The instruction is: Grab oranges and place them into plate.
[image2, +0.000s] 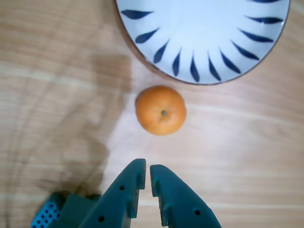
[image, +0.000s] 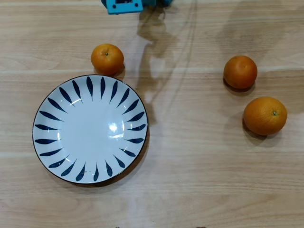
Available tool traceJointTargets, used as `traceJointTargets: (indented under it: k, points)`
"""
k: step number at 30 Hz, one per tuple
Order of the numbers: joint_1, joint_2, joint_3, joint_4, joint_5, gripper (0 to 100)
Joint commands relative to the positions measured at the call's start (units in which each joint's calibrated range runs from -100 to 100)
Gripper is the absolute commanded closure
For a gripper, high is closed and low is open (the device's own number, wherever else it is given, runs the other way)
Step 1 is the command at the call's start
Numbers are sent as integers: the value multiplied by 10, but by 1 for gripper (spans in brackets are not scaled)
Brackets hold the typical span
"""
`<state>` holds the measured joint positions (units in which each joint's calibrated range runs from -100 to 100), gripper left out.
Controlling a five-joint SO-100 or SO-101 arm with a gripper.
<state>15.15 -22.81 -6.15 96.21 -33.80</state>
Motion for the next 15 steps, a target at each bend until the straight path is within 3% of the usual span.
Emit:
traceJointTargets:
  k: [1, 9, 15]
  points:
    - [-9, 18, -25, 6, -43, 96]
    - [-31, 37, -25, 4, -97, 70]
    - [-39, 47, 5, 7, -105, 61]
